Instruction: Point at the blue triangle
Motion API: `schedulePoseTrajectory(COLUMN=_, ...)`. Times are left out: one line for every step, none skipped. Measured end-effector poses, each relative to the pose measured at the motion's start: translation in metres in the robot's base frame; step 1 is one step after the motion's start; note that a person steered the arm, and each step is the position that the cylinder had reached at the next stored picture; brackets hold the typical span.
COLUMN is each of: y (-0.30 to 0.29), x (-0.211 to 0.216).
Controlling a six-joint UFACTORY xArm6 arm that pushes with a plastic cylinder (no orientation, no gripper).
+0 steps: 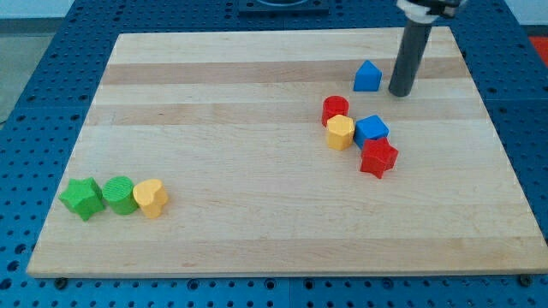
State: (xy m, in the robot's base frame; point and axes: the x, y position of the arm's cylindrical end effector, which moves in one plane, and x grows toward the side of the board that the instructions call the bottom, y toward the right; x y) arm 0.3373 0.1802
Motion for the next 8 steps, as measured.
schedulePoseTrajectory(y=-0.011, x=-0.031)
schedulePoseTrajectory(y=-0.051, x=-0.03)
schedulePoseTrajectory(y=-0.124, x=-0.024)
schedulePoseTrajectory(y=-0.183, x=-0.013)
schedulePoseTrajectory(y=-0.217, x=-0.013)
schedulePoseTrajectory(y=-0.251, x=-0.013)
schedulePoseTrajectory(y=-0.283, x=-0.013)
schedulePoseTrajectory(y=-0.315, x=-0.013)
